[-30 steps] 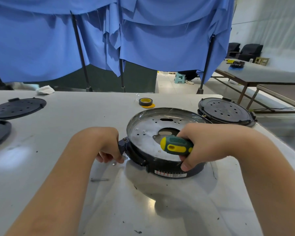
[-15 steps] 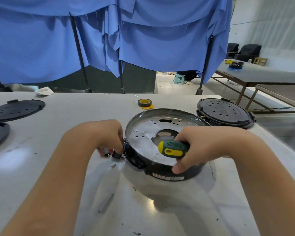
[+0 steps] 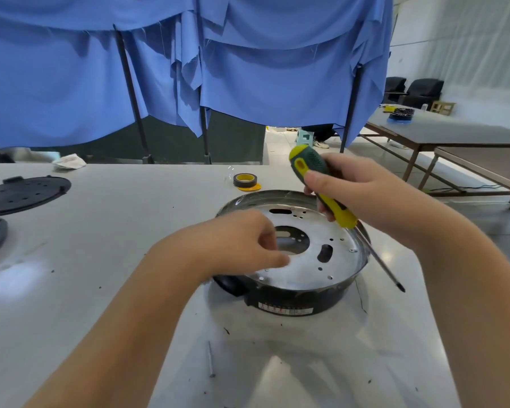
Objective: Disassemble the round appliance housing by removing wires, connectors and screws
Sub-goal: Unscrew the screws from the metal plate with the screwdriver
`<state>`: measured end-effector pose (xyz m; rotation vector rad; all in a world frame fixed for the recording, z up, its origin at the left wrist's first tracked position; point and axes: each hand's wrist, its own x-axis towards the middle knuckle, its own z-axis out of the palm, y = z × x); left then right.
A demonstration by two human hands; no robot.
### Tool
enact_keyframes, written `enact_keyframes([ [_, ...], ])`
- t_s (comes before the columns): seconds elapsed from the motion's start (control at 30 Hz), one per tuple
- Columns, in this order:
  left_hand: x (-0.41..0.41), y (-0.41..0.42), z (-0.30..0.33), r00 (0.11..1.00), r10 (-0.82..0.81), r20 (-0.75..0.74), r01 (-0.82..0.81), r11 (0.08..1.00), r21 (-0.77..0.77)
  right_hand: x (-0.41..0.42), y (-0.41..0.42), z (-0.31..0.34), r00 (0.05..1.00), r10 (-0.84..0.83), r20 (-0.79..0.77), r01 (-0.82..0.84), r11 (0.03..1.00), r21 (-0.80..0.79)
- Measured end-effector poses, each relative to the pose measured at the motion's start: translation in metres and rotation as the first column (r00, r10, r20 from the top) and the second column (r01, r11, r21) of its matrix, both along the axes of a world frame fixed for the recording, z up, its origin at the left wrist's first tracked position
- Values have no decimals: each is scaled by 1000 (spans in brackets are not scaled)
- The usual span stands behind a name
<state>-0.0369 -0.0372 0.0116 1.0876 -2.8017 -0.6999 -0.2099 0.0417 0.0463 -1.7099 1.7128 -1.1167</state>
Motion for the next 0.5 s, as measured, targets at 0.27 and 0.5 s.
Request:
enact_keyframes([
  [0.27, -33, 38, -15, 965, -231, -125, 234, 972, 15, -1, -2, 2, 974, -144, 174, 174, 969, -176],
  [0.5, -23, 30, -7, 972, -227, -54, 231, 971, 70, 3, -2, 6, 903, -133, 408, 260, 926, -273],
])
